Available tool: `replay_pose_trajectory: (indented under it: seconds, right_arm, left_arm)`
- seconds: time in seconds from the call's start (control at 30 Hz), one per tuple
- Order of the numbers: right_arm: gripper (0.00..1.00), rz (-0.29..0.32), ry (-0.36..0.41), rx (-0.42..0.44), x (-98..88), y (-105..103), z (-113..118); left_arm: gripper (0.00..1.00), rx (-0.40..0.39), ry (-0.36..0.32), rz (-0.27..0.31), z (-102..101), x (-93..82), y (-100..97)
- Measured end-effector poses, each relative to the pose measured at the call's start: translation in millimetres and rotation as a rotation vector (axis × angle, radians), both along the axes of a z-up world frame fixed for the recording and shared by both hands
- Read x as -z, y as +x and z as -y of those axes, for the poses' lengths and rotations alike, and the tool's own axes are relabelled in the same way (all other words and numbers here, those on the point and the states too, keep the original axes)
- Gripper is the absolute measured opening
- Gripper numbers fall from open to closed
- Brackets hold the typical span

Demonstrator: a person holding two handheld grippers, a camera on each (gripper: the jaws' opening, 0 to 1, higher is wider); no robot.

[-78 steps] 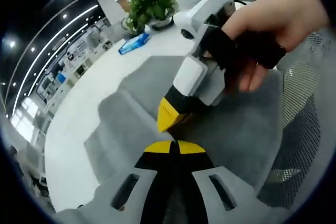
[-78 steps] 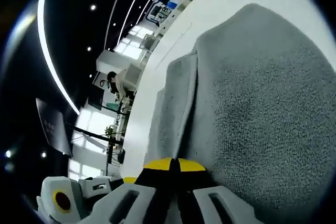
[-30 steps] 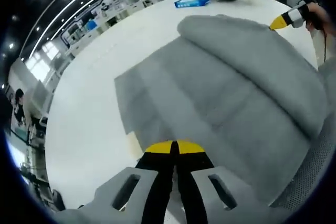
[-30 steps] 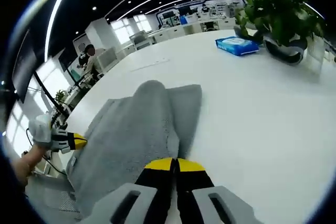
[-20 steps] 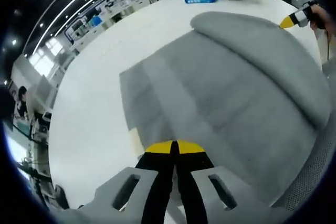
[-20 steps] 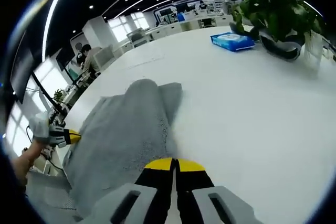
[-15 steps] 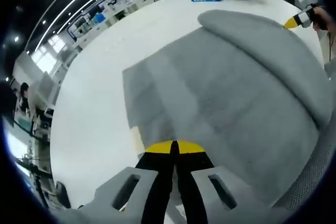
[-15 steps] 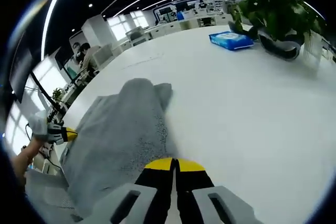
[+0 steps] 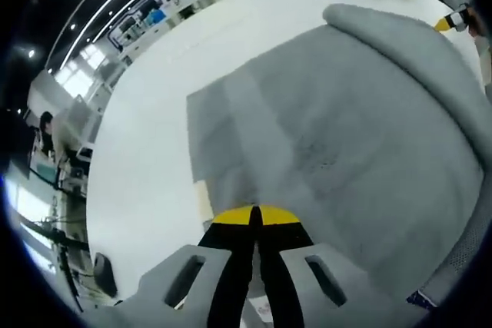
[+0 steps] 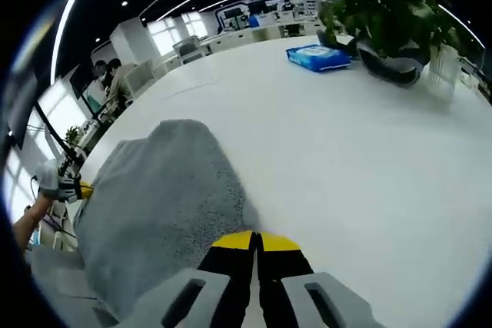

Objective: Open the folded towel by lifting each exposed corner and separating the folded layers until the towel lies flat within the target outline without major curled edges

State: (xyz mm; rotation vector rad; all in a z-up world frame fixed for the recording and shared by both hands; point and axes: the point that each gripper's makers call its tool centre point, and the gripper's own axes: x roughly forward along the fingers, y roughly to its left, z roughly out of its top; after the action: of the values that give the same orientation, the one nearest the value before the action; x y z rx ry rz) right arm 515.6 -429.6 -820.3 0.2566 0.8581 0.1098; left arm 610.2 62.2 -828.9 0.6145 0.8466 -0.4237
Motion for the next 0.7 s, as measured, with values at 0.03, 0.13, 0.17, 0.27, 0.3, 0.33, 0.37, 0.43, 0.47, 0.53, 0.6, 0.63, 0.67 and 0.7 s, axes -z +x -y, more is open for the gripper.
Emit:
replay_pose_trajectory:
  seconds: [0.03, 0.13, 0.17, 0.27, 0.3, 0.33, 0.37, 0.43, 0.47, 0.53, 0.6, 0.63, 0.67, 0.7]
  right_arm:
    - [0.00, -0.001, 0.003, 0.009, -0.2, -1, 4]
    - [0.00, -0.003, -0.009, 0.021, 0.0, -2, 12]
    - [0.00, -0.004, -0.010, 0.025, 0.1, -2, 15]
    - [0.00, -0.005, -0.017, 0.040, -0.4, -3, 24]
    - [0.00, -0.007, -0.021, 0.042, -0.5, -4, 25]
    - [0.00, -0.011, -0.027, 0.047, -0.1, -5, 29]
    - [0.00, -0.013, -0.029, 0.052, 0.1, -6, 32]
    - [0.00, -0.015, -0.034, 0.067, -0.2, -8, 40]
    - [0.00, -0.014, -0.035, 0.073, -0.6, -8, 42]
    - [0.00, -0.015, -0.034, 0.087, -0.7, -9, 48]
    - [0.00, -0.016, -0.036, 0.097, -0.8, -12, 50]
    - [0.00, -0.019, -0.042, 0.100, 0.1, -13, 54]
    - [0.00, -0.022, -0.045, 0.103, 0.6, -13, 56]
    - [0.00, -0.023, -0.046, 0.107, 0.8, -14, 58]
  left_arm:
    - [0.00, -0.007, -0.009, -0.001, -3, -0.4, -0.1]
    - [0.00, -0.015, 0.015, -0.003, -16, 0.6, 0.1]
    - [0.00, -0.012, 0.028, -0.002, -19, 0.6, 0.2]
    - [0.00, -0.031, 0.030, -0.005, -29, -0.2, 0.7]
    - [0.00, -0.041, 0.031, -0.006, -35, 0.0, 1.2]
    - [0.00, -0.046, 0.033, -0.006, -38, 0.2, 1.4]
    - [0.00, -0.054, 0.037, -0.006, -43, 0.4, 1.7]
    - [0.00, -0.070, 0.043, -0.007, -50, -0.4, 0.9]
    - [0.00, -0.074, 0.044, -0.008, -52, -1.4, 0.2]
    - [0.00, -0.083, 0.047, -0.010, -58, -2.1, -0.3]
    - [0.00, -0.088, 0.052, -0.009, -62, -2.8, -0.9]
    - [0.00, -0.090, 0.054, -0.007, -64, -3.1, -1.1]
    - [0.00, -0.099, 0.056, -0.008, -68, -4.3, -1.9]
    - [0.00, -0.110, 0.056, -0.010, -71, -4.7, -2.5]
